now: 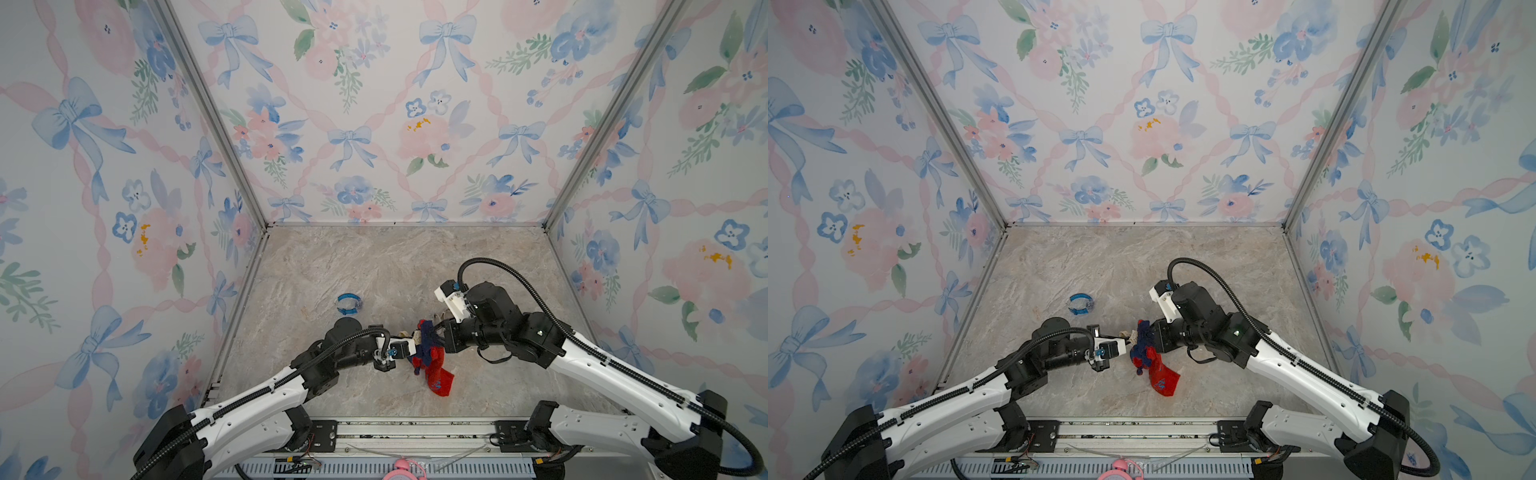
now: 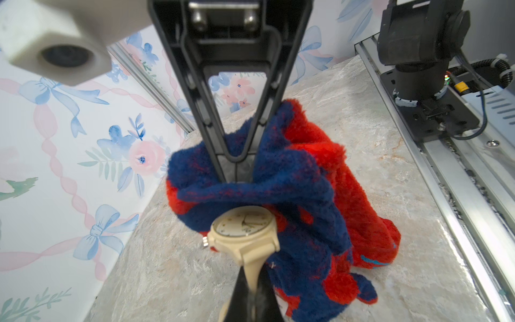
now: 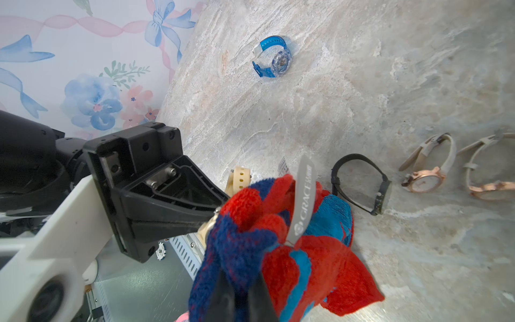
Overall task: Wipe the watch dial
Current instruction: Wipe the dirt from the watch dial.
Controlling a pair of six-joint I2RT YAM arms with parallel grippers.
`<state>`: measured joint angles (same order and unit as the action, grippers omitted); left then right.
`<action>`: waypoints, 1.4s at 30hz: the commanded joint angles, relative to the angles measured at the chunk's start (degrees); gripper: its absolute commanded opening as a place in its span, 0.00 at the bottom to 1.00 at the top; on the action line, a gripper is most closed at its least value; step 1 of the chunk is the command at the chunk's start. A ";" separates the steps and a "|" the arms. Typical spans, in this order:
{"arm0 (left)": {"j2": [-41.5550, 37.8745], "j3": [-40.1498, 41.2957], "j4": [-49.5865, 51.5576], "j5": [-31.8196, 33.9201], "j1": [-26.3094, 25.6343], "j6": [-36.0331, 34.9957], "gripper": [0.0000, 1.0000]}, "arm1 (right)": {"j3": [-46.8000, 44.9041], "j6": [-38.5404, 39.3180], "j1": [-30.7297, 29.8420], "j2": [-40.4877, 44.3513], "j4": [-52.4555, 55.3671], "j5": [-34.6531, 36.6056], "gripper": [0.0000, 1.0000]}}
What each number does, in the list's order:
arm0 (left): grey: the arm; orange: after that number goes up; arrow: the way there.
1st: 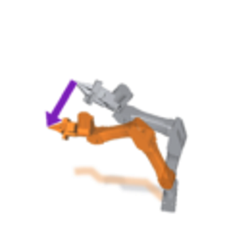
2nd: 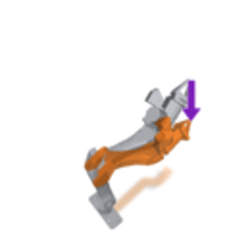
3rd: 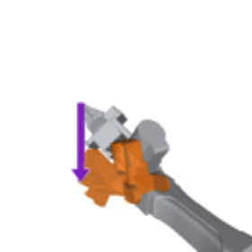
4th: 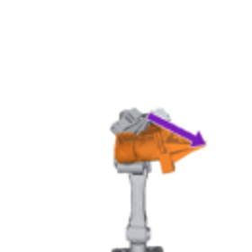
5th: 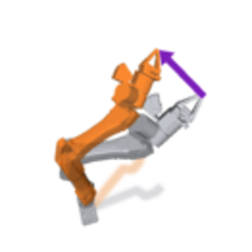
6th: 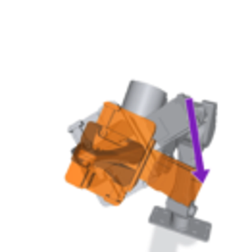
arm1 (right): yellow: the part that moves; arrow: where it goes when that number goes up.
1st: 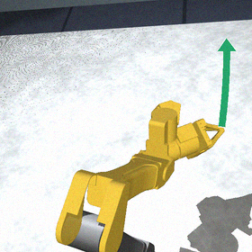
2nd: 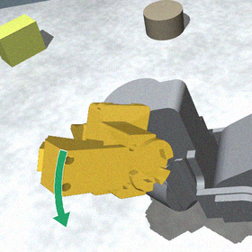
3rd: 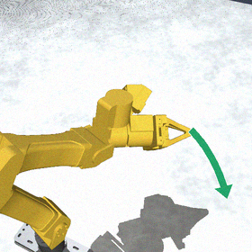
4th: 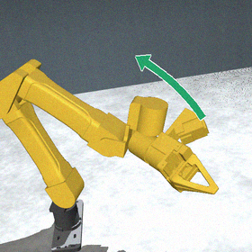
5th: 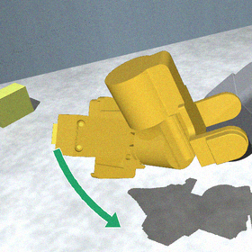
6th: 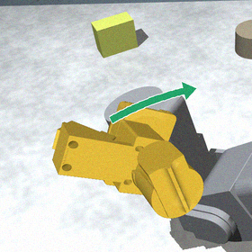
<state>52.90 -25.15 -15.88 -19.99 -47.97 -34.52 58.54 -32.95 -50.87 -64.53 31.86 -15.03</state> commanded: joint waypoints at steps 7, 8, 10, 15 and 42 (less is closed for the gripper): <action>-0.87 -0.79 0.46 -0.80 0.15 -0.72 0.00 | -0.12 0.90 0.98 -2.27 0.87 1.23 0.00; -0.96 -0.78 0.48 -0.67 0.14 -0.79 0.00 | -1.32 0.63 2.31 -1.68 1.04 1.32 0.00; -1.13 -0.83 0.47 -0.75 0.16 -0.62 0.00 | -3.56 0.05 4.76 -0.24 1.28 1.04 0.00; -1.38 -0.53 0.44 -0.27 -0.11 -0.57 0.00 | -4.14 -0.05 6.38 4.54 3.00 0.96 0.00; -1.01 -1.05 1.12 0.39 -1.04 -0.67 0.00 | 3.94 0.60 -4.57 -3.19 3.24 7.00 0.00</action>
<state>52.36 -25.15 -13.50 -19.09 -48.40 -34.89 60.97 -32.95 -54.96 -67.11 34.52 -9.58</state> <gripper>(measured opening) 0.048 0.061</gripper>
